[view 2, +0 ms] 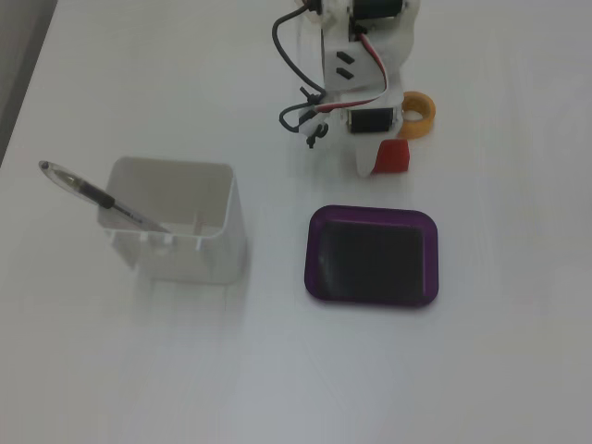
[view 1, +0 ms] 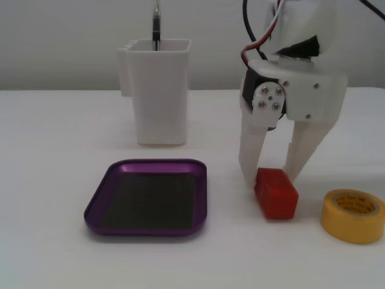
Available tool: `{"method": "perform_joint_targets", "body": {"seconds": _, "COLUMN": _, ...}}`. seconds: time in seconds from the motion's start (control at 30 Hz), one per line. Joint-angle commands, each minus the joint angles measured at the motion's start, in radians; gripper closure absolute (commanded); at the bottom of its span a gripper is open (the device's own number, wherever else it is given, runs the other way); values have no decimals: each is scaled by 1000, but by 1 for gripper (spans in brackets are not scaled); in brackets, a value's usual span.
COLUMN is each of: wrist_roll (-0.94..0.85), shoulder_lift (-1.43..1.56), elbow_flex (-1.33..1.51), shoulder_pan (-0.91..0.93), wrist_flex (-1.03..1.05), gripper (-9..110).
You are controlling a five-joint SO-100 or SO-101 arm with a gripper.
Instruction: Remove the cube from the box.
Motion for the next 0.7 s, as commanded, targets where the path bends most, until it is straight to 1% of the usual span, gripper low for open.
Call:
{"method": "perform_joint_targets", "body": {"seconds": 0.0, "wrist_roll": -6, "shoulder_lift": 66, "elbow_flex": 0, "shoulder_pan": 15, "wrist_flex": -57, "gripper": 102}}
{"method": "perform_joint_targets", "body": {"seconds": 0.17, "wrist_roll": -2, "shoulder_lift": -3, "elbow_flex": 48, "shoulder_pan": 78, "wrist_flex": -92, "gripper": 102}}
{"method": "perform_joint_targets", "body": {"seconds": 0.33, "wrist_roll": 2, "shoulder_lift": -23, "elbow_flex": 48, "shoulder_pan": 69, "wrist_flex": -78, "gripper": 102}}
{"method": "perform_joint_targets", "body": {"seconds": 0.57, "wrist_roll": 5, "shoulder_lift": 84, "elbow_flex": 40, "shoulder_pan": 63, "wrist_flex": -41, "gripper": 101}}
{"method": "perform_joint_targets", "body": {"seconds": 0.67, "wrist_roll": 6, "shoulder_lift": 166, "elbow_flex": 37, "shoulder_pan": 60, "wrist_flex": -2, "gripper": 97}}
